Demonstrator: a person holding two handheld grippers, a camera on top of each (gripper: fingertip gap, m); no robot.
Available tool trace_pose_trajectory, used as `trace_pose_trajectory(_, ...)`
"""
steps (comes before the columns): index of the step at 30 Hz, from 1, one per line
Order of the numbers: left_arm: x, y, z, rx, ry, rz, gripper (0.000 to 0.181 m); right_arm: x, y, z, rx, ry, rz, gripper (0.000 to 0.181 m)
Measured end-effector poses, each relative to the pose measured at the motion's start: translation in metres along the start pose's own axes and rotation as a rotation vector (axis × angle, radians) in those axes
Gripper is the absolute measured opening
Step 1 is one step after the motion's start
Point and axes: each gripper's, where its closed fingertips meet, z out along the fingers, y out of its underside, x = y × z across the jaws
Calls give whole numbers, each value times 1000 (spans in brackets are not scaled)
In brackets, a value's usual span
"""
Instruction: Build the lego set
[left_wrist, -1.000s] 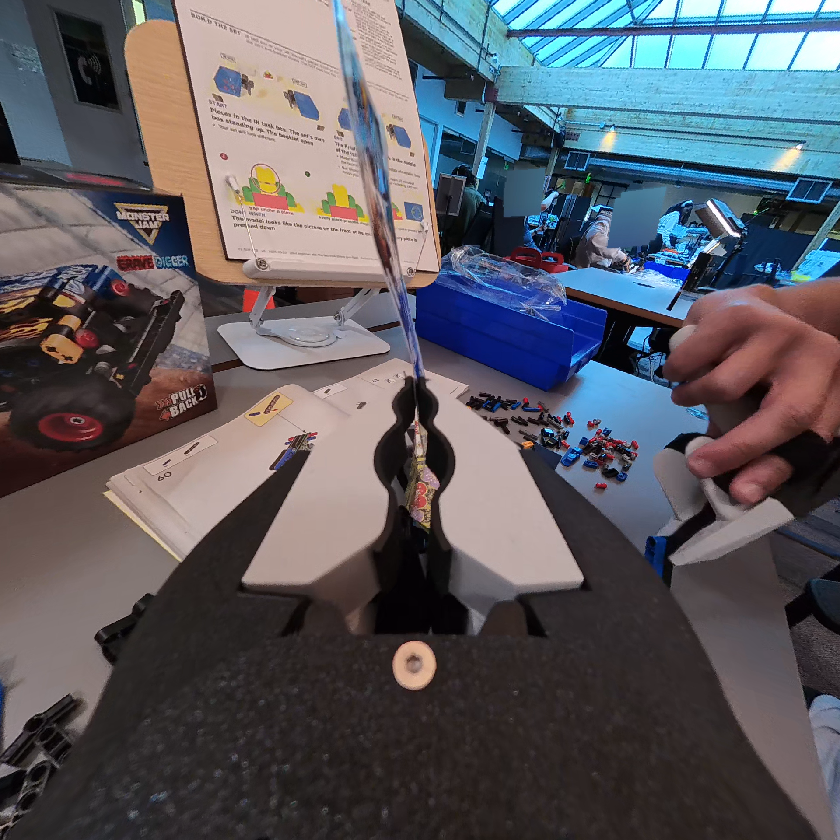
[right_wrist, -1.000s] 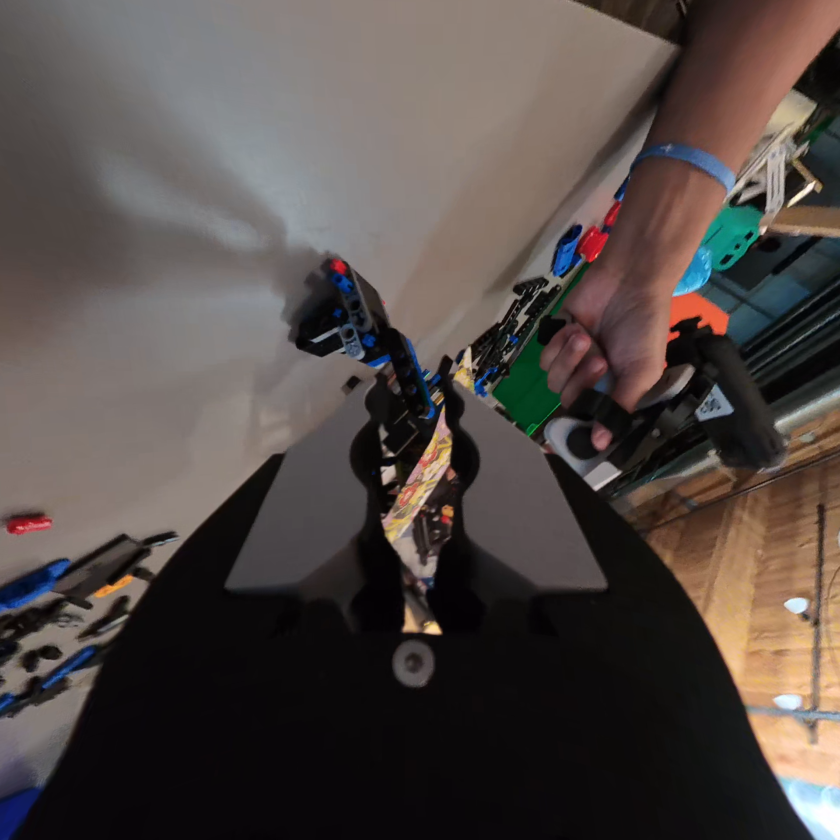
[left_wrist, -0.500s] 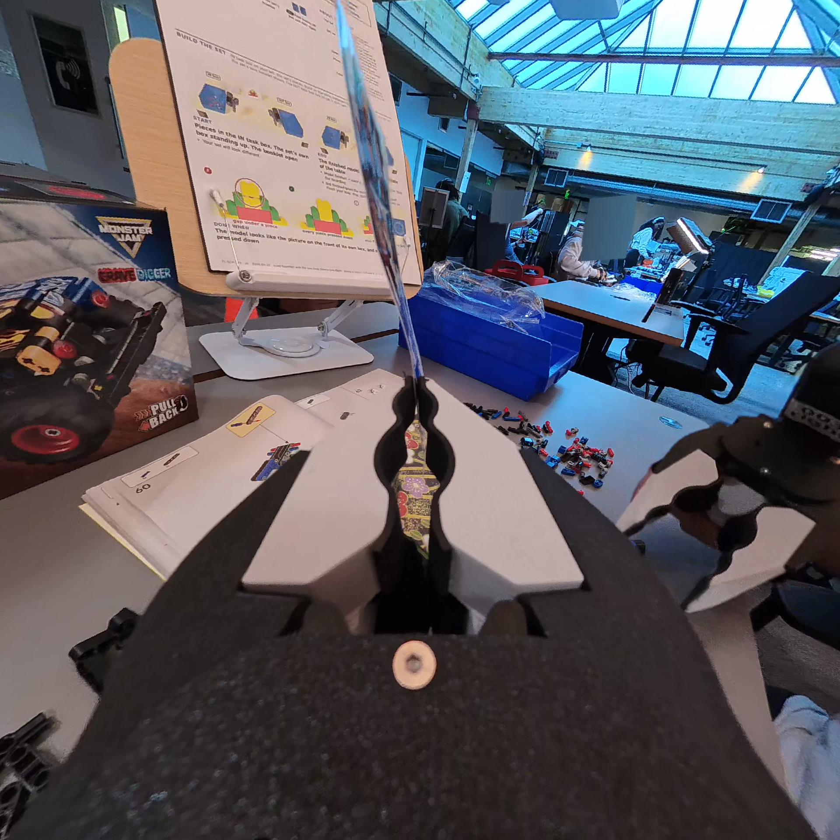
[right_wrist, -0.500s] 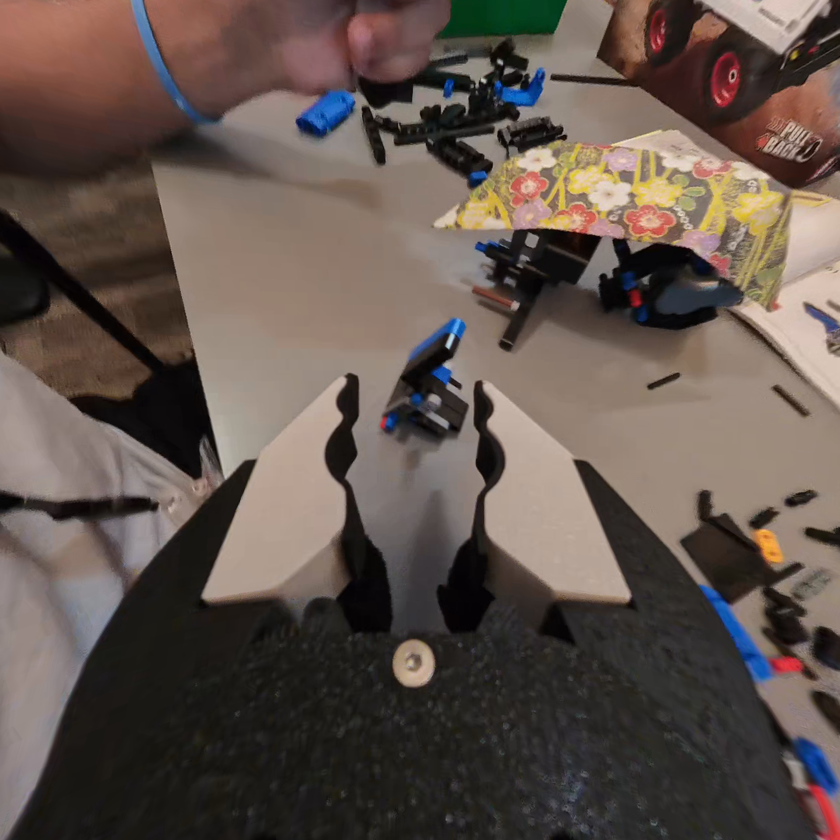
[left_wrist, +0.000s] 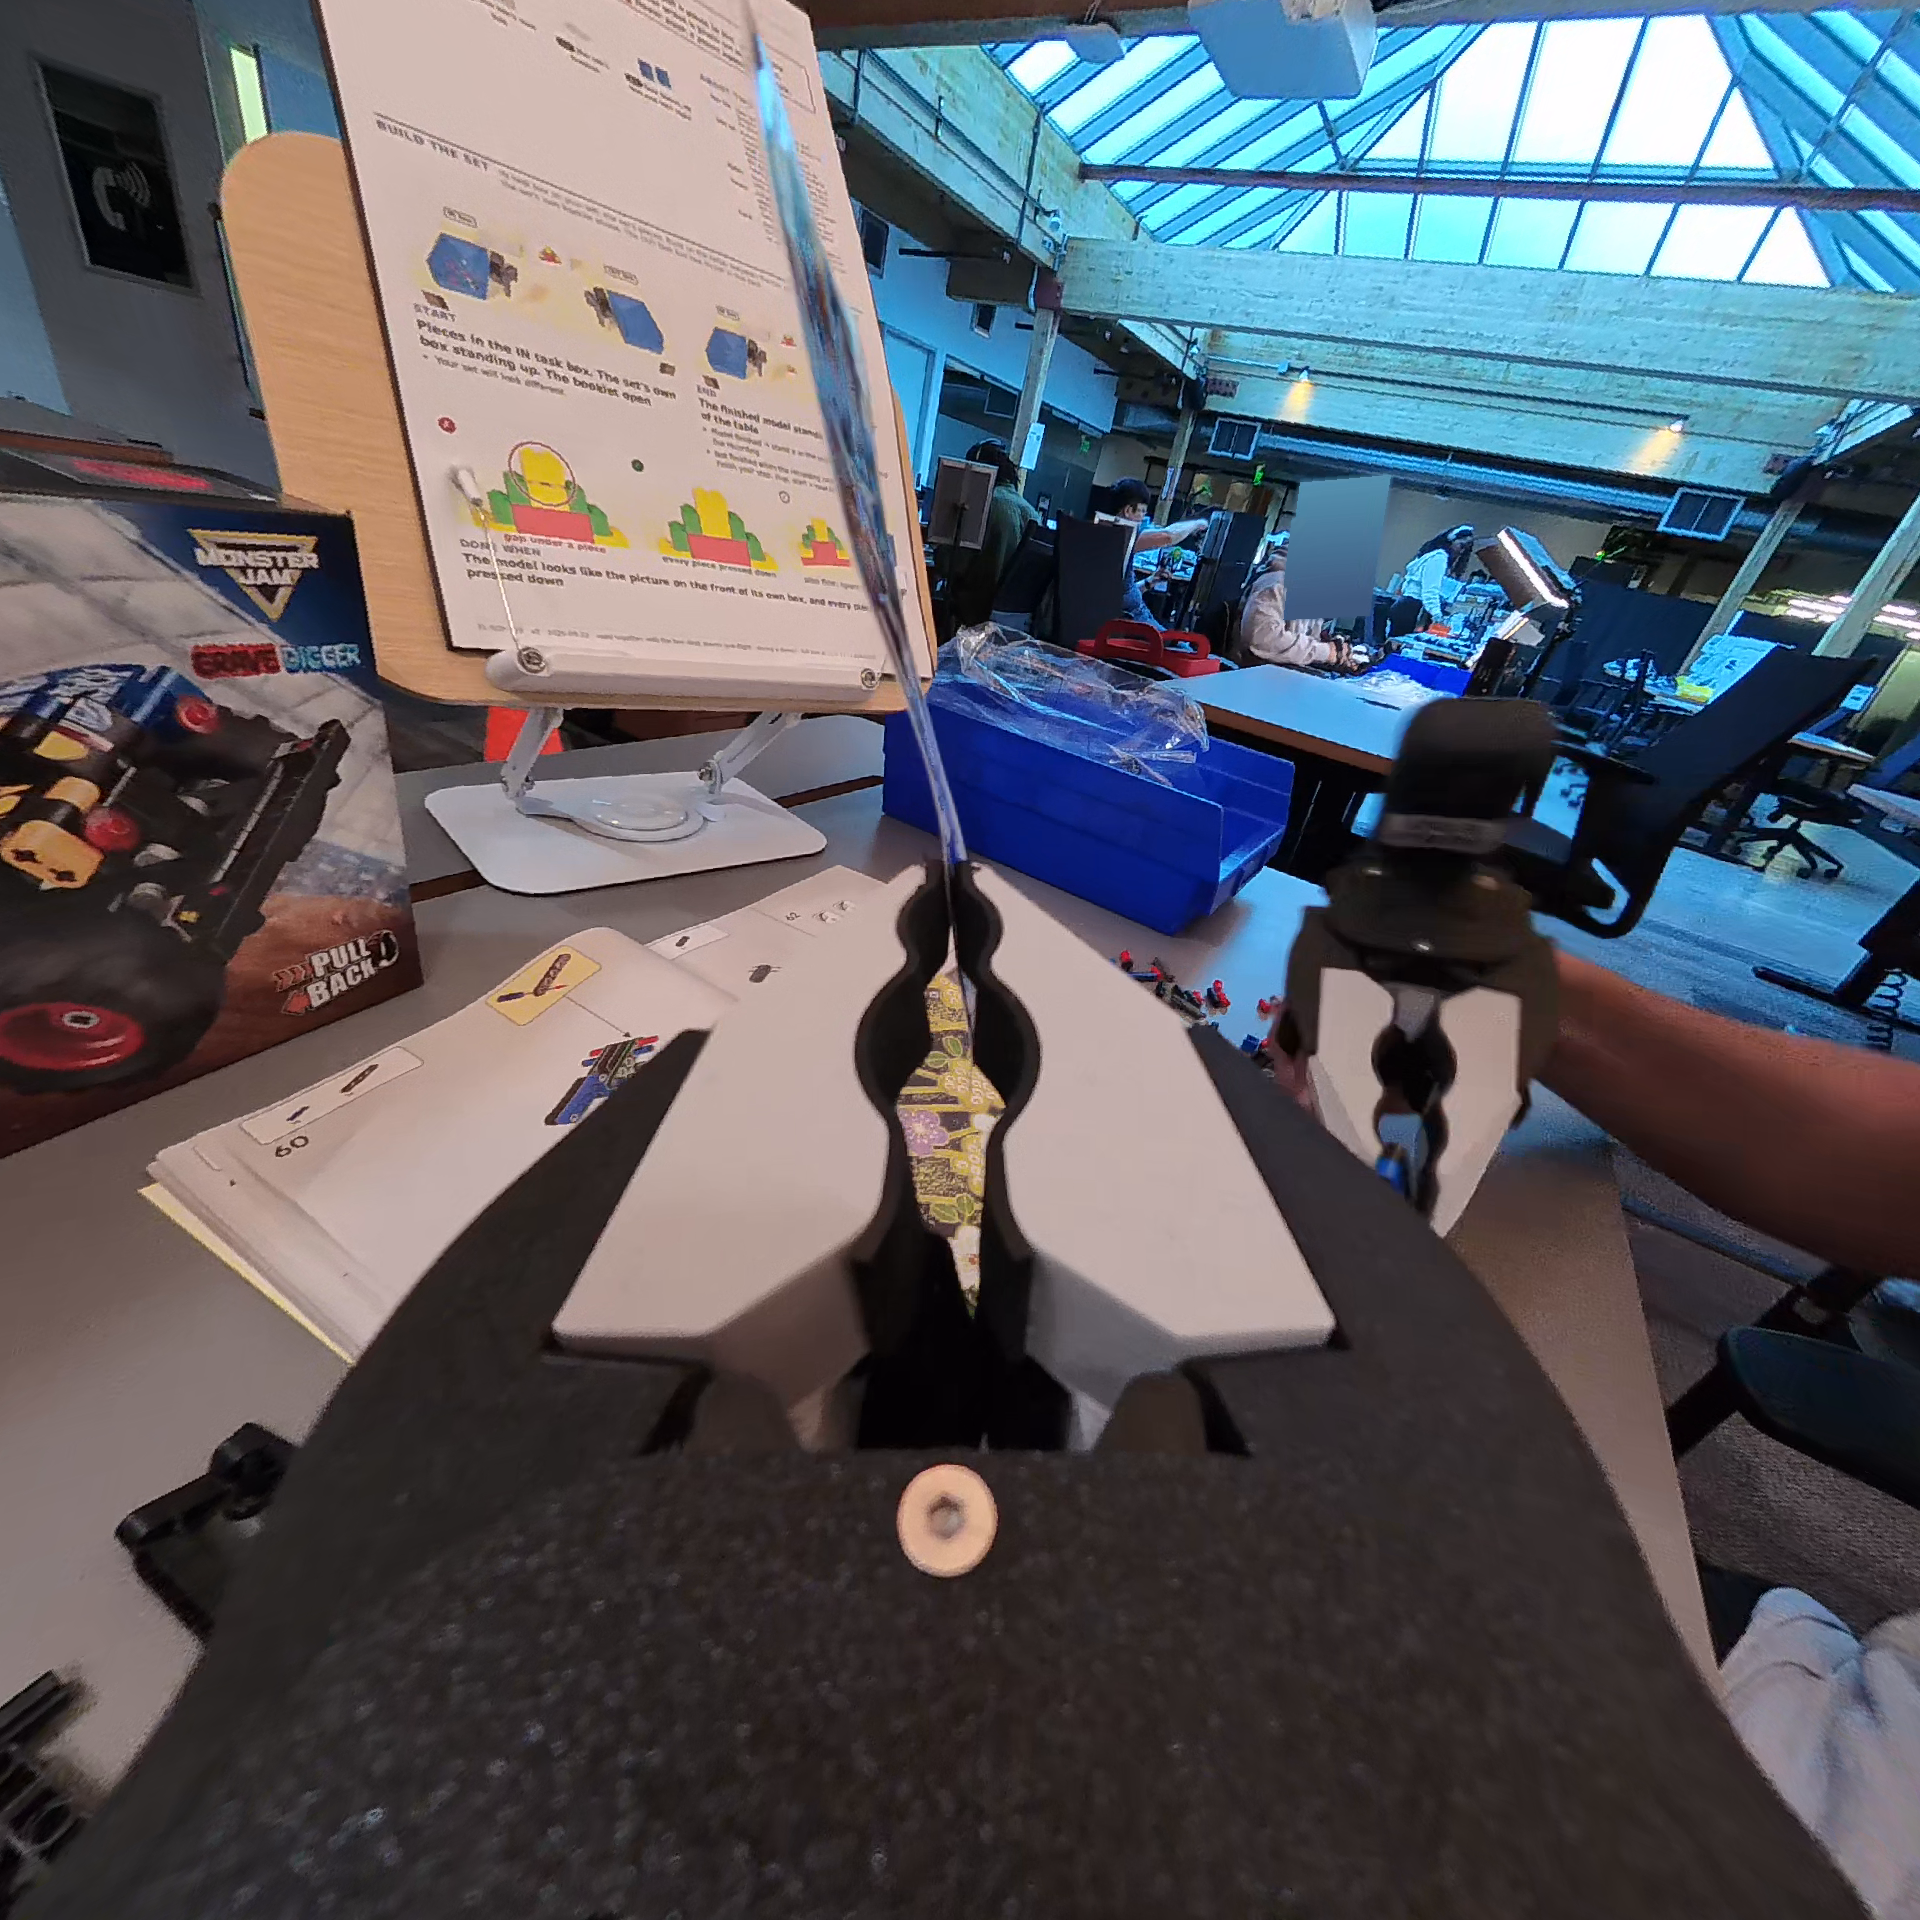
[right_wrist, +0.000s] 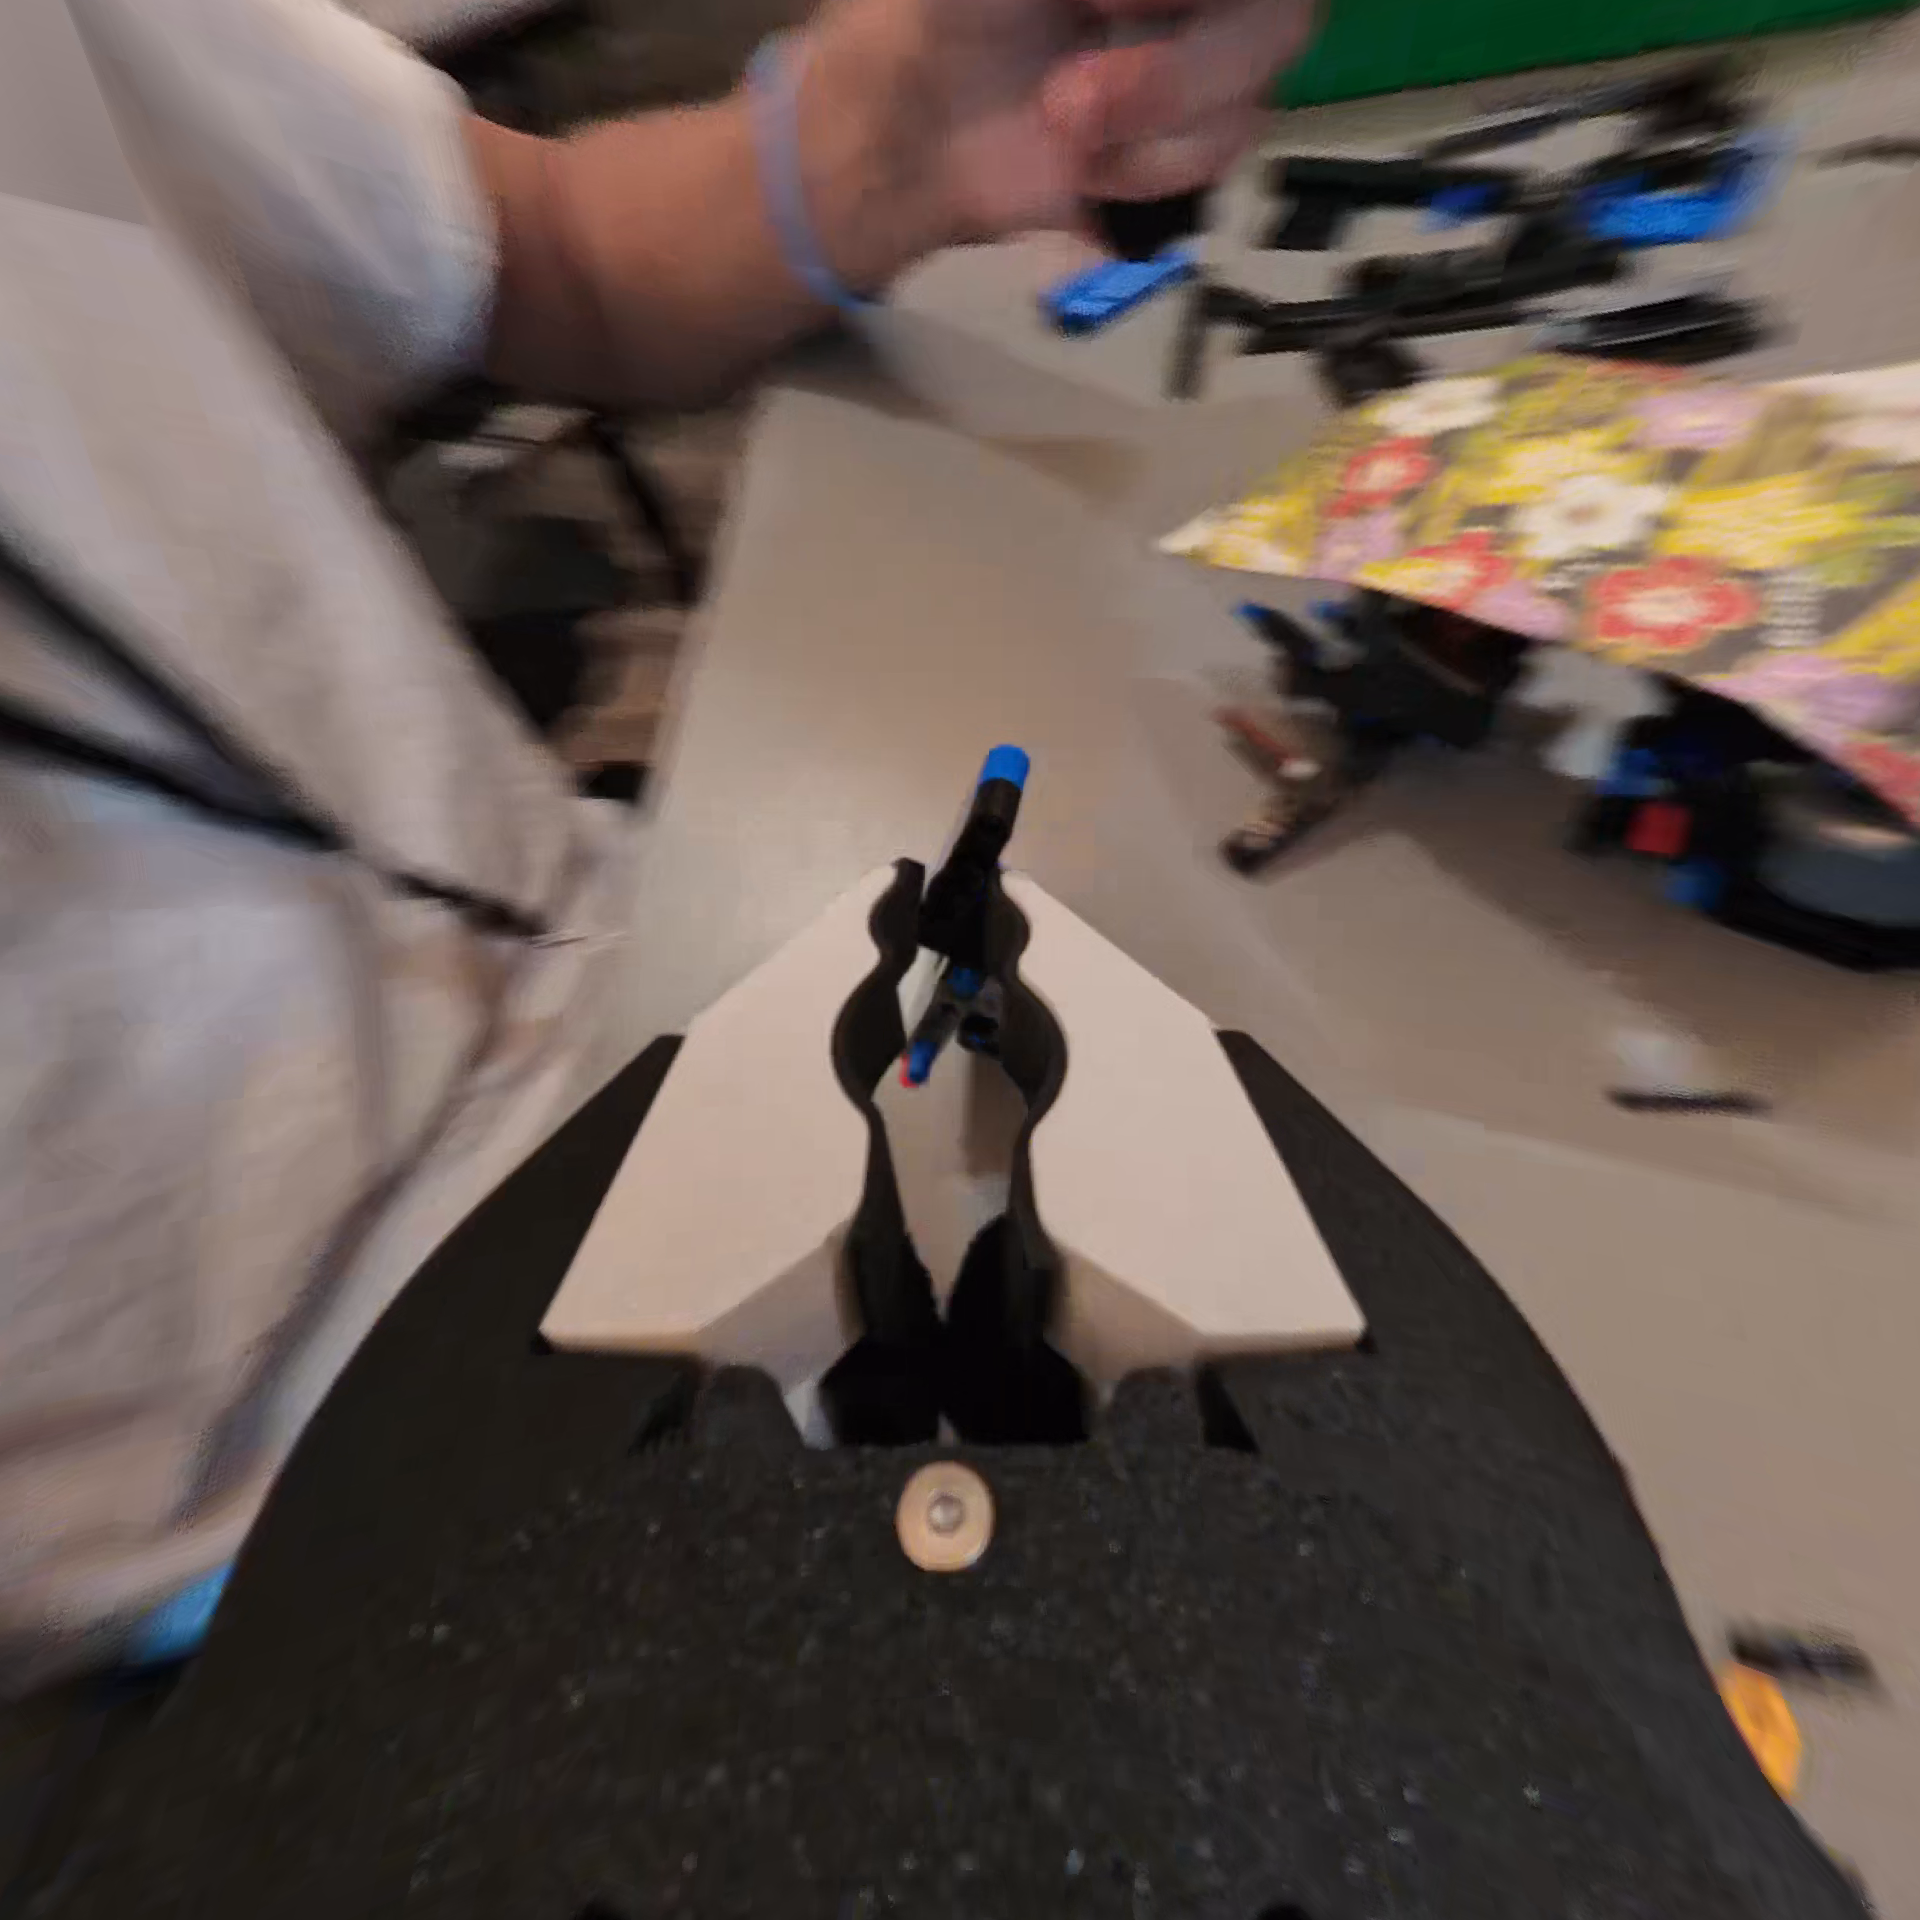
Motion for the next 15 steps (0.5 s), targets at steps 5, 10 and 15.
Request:
trace_pose_trajectory(5, 1, 2, 1, -2, 18, -7, 0, -1, -3, -12, -48, -396, -73, 7)
trace_pose_trajectory(10, 1, 8, 4, -21, 30, -3, 0, -8, 8, 6, -284, -542, -182, 7)
trace_pose_trajectory(15, -2, 13, 6, -36, 27, -1, 0, -13, 17, 3, -376, -654, -111, 7)
